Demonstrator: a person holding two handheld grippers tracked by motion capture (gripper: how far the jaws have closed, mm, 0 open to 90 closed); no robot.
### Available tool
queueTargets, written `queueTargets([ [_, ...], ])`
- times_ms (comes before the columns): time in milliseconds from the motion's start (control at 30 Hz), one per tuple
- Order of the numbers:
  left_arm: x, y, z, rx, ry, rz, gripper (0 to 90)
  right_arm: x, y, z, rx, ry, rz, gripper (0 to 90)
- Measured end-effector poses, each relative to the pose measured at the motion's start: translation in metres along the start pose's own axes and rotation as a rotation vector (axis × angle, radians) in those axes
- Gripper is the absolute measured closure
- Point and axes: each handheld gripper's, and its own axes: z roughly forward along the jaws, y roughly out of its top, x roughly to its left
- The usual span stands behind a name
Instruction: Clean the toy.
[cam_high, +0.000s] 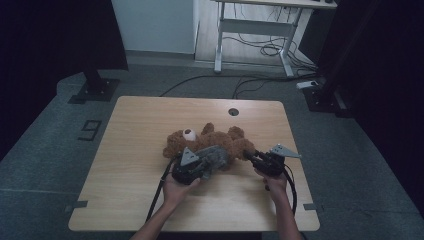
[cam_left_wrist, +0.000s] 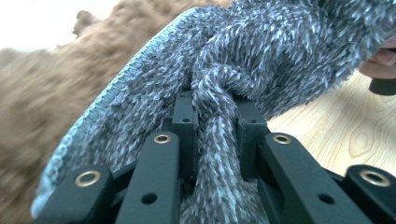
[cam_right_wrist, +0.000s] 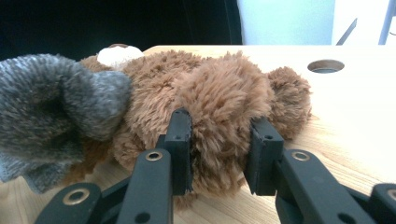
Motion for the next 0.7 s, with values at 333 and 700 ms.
queueTargets([
  [333,0.031,-0.022,-0.038,-0.047,0.046,-0.056,74.1,0.000,-0.001,0.000,0.004,0.004,-0.002,67.0],
  [700,0.057,-0.003,-0.072,-0.114,0.110,-0.065,74.1,-0.001,-0.001,0.000,-0.001,-0.003,0.004,67.0],
])
